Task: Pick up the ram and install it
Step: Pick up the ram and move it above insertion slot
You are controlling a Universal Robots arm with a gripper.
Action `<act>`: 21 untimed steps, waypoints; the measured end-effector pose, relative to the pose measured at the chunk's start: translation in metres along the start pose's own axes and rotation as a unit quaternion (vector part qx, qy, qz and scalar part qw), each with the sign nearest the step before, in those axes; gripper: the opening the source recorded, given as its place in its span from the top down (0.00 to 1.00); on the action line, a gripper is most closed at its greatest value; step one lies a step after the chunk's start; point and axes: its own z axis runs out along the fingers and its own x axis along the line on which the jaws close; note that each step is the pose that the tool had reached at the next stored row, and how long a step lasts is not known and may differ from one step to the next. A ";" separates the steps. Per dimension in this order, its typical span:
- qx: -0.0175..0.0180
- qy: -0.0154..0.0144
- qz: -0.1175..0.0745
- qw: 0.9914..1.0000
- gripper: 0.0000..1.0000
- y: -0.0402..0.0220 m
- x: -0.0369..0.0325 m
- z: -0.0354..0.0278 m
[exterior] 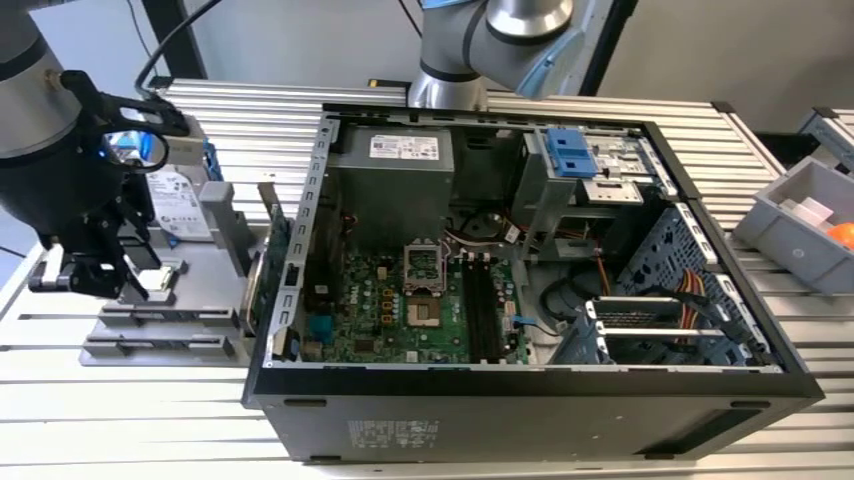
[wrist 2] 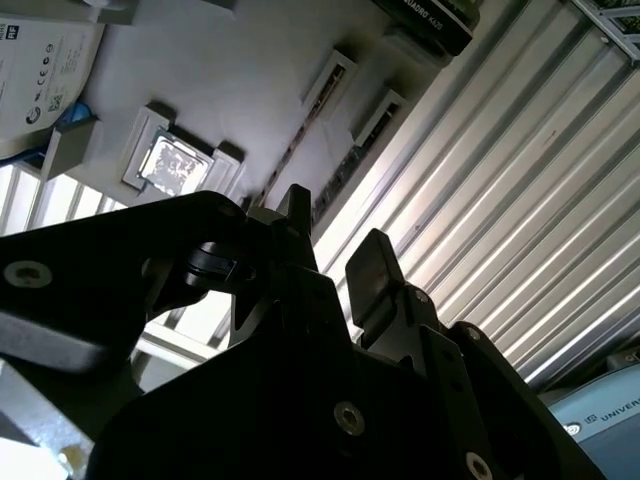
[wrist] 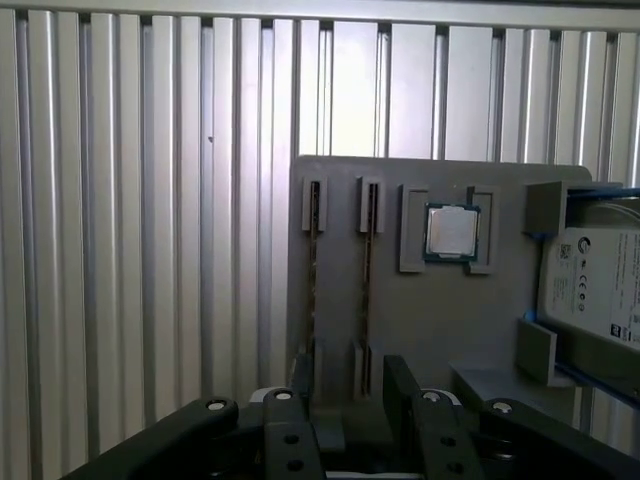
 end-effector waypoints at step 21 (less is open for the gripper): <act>-0.002 0.000 -0.001 1.000 0.00 0.0002 0.0003 0.0120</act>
